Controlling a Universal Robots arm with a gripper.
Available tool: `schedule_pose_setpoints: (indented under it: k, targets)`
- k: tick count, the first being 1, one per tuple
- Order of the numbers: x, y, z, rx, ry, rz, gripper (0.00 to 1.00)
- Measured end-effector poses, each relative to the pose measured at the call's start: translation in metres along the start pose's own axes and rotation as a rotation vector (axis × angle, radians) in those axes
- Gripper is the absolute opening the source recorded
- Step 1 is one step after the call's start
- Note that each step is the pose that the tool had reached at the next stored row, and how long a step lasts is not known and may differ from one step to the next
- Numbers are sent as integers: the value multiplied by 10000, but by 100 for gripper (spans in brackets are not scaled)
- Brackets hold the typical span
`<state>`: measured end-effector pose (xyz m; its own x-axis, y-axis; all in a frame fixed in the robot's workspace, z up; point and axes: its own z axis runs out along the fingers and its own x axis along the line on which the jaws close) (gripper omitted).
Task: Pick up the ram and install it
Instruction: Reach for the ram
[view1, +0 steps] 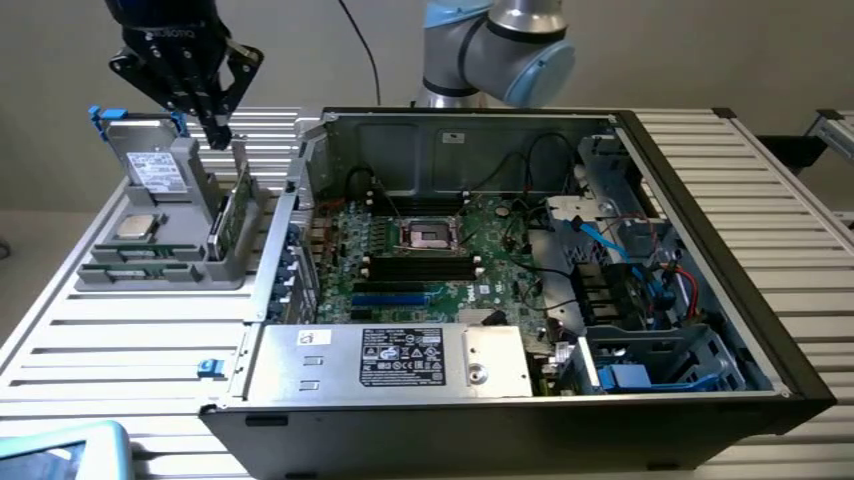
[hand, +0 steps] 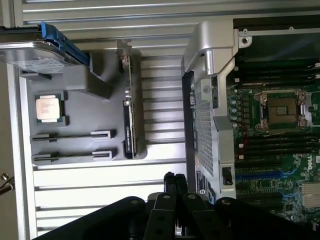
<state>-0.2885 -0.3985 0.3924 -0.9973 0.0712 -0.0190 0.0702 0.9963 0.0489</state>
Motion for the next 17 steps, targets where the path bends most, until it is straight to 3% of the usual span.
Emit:
schedule_pose_setpoints:
  k: [17]
  targets:
    - [775, -35, 10, 0, 0, 0, 11]
